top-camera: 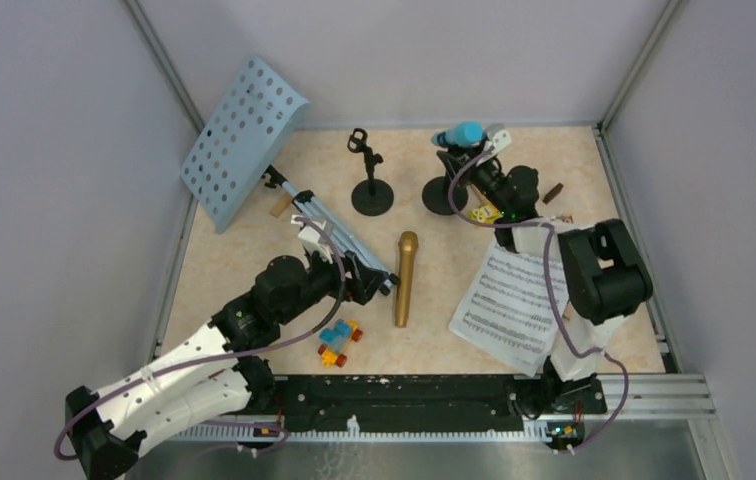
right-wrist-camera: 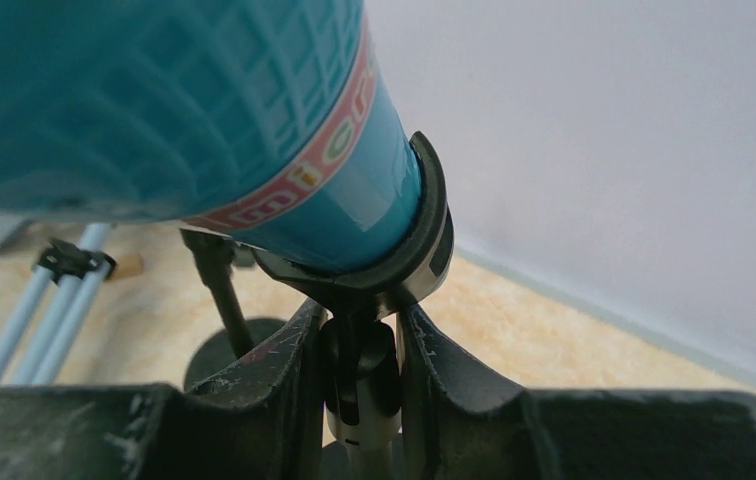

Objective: Pack up the instrument practice props

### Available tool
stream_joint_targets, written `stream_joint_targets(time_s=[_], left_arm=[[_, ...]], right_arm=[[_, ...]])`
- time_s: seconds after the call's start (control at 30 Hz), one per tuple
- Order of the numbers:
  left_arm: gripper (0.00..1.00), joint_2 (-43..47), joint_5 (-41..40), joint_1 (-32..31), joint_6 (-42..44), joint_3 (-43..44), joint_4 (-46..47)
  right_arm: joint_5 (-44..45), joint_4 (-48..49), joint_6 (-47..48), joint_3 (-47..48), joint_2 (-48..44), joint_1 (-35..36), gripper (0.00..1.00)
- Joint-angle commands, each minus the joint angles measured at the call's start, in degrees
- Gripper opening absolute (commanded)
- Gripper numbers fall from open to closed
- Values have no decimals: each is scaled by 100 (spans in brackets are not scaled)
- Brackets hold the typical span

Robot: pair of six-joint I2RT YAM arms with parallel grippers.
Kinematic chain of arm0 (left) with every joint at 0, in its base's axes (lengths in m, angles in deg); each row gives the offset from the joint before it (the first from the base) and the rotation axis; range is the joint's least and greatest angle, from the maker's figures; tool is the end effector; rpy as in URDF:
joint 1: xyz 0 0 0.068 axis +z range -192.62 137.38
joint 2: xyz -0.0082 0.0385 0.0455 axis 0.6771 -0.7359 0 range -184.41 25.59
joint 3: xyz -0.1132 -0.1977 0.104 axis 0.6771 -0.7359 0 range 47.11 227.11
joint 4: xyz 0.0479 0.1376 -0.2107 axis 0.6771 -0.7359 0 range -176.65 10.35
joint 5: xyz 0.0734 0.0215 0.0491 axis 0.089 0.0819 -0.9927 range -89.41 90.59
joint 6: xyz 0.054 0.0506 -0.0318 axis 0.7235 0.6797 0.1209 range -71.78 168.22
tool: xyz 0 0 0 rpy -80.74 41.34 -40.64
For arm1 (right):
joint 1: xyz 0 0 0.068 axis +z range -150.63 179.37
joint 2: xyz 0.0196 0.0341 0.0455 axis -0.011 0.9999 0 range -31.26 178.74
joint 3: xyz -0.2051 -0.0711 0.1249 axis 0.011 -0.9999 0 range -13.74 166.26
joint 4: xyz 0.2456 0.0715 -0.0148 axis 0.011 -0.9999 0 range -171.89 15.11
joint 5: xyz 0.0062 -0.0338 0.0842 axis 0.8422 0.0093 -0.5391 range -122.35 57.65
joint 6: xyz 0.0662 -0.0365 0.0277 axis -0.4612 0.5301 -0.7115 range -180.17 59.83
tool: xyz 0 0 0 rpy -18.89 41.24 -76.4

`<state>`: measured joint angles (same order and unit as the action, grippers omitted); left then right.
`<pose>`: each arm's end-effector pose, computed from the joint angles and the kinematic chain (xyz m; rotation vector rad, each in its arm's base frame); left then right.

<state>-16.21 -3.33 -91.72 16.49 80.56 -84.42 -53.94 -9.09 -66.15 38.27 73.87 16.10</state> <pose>0.1514 -0.1676 0.2659 0.2361 1.8872 -0.9286 0.3851 0.1425 0.2210 -0.4473 1.3155 0.5855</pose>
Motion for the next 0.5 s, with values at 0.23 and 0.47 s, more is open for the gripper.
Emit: stream_joint_targets(time_s=[0.23,0.47], left_arm=[[98,481,102,15,818,2,282],[99,946,202,13,1294,-164,346]], right_arm=[[-226,-1356,1089,-1209,-3278,305,0],[-95,-1395,1071,-2734,-4728,639,0]])
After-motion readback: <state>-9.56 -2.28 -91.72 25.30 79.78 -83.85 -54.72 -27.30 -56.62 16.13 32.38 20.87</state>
